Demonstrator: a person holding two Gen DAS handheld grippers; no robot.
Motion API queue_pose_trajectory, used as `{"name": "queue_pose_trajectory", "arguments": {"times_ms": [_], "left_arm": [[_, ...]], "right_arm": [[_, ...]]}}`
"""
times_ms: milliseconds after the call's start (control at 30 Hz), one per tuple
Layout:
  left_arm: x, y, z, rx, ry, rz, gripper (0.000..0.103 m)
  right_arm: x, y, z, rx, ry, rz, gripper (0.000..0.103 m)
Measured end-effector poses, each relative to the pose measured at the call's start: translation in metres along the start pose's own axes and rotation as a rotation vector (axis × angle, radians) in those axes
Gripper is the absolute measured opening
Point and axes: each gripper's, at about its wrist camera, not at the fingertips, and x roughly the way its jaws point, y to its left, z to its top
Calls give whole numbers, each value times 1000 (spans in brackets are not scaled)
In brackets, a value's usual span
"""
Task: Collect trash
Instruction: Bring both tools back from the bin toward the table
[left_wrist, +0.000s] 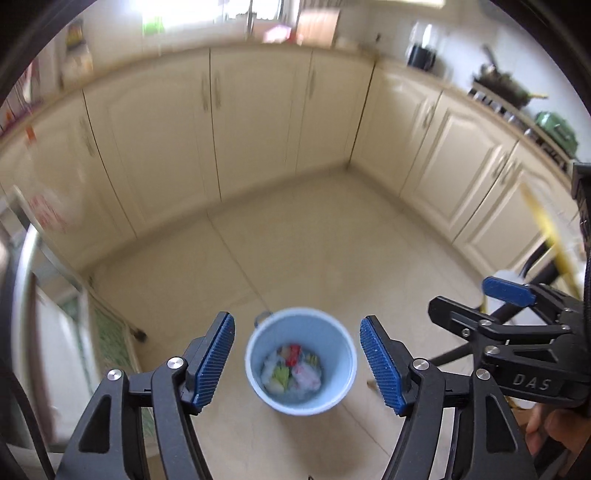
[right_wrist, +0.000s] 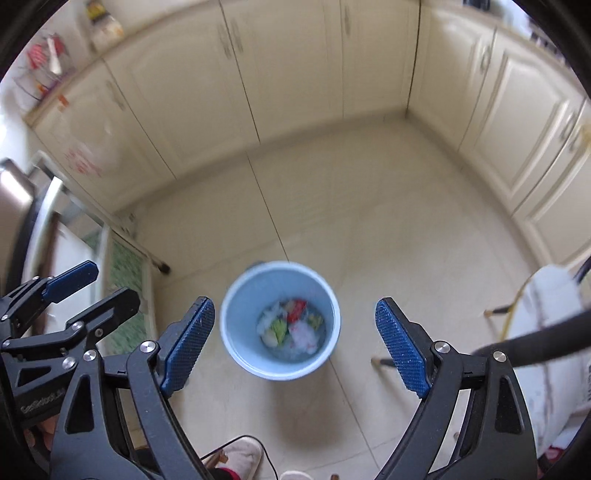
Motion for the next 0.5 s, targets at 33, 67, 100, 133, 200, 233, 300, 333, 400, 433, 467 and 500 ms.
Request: {"name": "queue_pose_trajectory", "arguments": {"times_ms": [33,67,100,133,200,233,300,333,400,433,467,500], "left_arm": [[-21,-7,-2,4,-34,-3,68],[-43,-13,-3,5,-73,-5,70],[-66,-22,-7,9,-112,-8,71],[-87,-29,-10,15,-152,-10,74],[-127,-45,-19,20,-231,-7,79],[-147,-53,-26,29,-268,-11,79],[-182,-71,-40,44,-331,-22,83],[-199,-82,-51,48,-359,-24,86],[-231,-95,-71,64,-421,-39,90],[-245,-103,-81,71,-447,-46,93],[-260,-112,-91,79,-471,-48,95],[-271,-120,-105,87,-495,-49,95]], "right_arm": [[-27,3,0,0,-46,-12,92],[-48,6,1,1,-80,-17,95],[-73,8,-1,3,-124,-17,97],[-96,9,-4,4,-159,-22,98],[-139,11,-12,8,-223,-18,100],[-159,10,-16,11,-254,-20,101],[-205,9,-30,16,-318,-41,102],[-222,7,-33,21,-344,-47,102],[-266,3,-47,29,-402,-65,103],[-288,2,-55,35,-437,-76,103],[-309,0,-62,38,-469,-92,103],[-327,1,-69,39,-492,-105,103]]}}
